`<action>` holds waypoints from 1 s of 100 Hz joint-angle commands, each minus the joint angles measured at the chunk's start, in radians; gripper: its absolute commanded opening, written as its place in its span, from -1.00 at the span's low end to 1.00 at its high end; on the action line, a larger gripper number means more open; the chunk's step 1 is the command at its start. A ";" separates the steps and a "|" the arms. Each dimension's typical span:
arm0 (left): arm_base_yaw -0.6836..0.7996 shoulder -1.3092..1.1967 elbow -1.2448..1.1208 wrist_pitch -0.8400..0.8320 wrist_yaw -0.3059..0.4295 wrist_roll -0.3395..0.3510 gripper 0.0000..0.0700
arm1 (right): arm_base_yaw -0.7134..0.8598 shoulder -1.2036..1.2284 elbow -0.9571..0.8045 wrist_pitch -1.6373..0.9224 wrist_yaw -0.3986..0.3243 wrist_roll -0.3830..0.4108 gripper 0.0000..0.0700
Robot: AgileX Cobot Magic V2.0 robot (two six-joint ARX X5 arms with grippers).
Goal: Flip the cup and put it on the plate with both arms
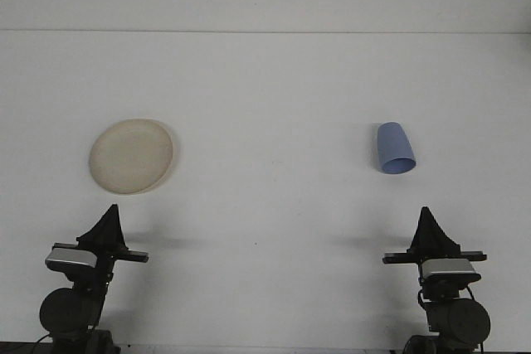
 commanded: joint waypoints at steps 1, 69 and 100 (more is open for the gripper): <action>-0.002 -0.002 -0.018 0.012 0.000 -0.002 -0.96 | 0.000 -0.001 -0.002 0.012 0.002 -0.001 -1.00; -0.002 -0.002 -0.018 0.012 0.000 -0.002 -0.96 | 0.000 0.052 0.340 -0.353 -0.002 0.002 -1.00; -0.002 -0.002 -0.018 0.012 0.000 -0.002 -0.96 | 0.000 0.317 0.679 -0.747 -0.002 0.000 -1.00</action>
